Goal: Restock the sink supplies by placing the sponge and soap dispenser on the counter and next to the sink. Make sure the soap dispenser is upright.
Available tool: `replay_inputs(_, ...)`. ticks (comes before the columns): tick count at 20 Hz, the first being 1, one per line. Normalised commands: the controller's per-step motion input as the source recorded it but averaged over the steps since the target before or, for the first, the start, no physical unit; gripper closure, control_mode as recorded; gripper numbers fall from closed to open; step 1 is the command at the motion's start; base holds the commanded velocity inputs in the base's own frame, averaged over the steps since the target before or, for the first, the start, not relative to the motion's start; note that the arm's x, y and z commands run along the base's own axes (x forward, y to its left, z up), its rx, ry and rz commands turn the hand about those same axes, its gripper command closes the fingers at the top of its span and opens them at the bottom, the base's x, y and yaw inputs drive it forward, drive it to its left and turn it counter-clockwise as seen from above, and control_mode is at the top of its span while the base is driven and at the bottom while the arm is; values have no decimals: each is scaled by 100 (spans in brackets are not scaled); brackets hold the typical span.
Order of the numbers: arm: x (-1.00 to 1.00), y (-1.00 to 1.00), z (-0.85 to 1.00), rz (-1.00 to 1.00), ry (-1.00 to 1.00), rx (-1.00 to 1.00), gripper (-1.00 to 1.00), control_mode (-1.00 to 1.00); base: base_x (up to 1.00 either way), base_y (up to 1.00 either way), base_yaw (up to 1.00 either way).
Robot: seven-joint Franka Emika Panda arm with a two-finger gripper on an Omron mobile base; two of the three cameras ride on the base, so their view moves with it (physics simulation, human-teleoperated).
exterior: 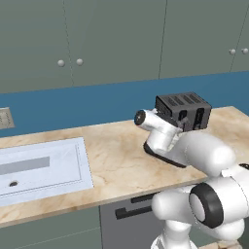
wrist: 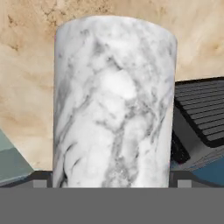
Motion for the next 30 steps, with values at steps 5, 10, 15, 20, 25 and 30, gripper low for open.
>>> replay_inputs(5,43,100,0,29,6,-21,100,-100,0,0,0)
replay_inputs(10,2,100,-1,10,2,-29,100,-100,0,0,0)
replay_inputs(15,21,89,-1,0,2,-28,100,-100,0,0,0)
replay_inputs(20,12,46,-9,0,7,-15,100,-100,0,0,0)
replay_inputs(25,0,37,-12,-2,0,-5,100,-100,0,0,0)
replay_inputs(30,14,51,-11,-12,-2,-9,100,-100,0,0,0)
